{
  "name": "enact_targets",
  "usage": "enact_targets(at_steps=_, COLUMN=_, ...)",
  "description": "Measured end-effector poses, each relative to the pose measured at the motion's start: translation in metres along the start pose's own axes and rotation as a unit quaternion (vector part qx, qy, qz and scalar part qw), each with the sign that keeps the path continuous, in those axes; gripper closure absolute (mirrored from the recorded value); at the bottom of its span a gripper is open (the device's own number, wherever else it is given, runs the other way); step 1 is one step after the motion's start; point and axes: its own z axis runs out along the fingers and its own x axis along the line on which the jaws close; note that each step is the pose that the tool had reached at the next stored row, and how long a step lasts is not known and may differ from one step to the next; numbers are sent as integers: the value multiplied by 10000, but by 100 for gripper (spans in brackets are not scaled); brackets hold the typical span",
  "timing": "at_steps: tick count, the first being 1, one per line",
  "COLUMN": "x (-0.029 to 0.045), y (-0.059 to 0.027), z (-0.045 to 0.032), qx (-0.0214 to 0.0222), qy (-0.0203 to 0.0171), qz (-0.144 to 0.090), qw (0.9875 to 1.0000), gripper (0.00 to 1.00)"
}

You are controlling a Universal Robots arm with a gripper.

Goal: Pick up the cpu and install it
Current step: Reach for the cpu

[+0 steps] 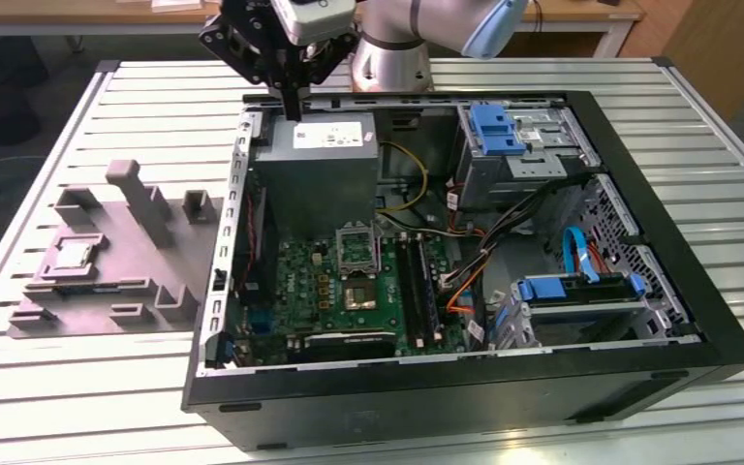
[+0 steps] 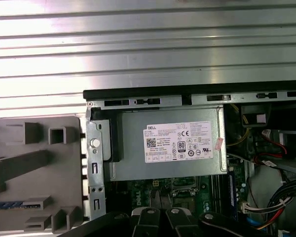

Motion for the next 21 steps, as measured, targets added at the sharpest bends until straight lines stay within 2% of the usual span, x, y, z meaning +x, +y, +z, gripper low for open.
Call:
enact_targets(at_steps=12, x=43, y=-4, z=5, qx=0, qy=0, qz=0, qw=10000, gripper=89)
enact_targets(at_steps=13, x=140, y=-12, z=20, qx=0, qy=0, qz=0, qw=10000, gripper=89)
enact_targets(at_steps=14, x=186, y=-15, z=23, qx=0, qy=0, qz=0, qw=10000, gripper=89)
enact_targets(at_steps=21, x=201, y=-17, z=23, qx=0, qy=0, qz=0, qw=10000, gripper=89)
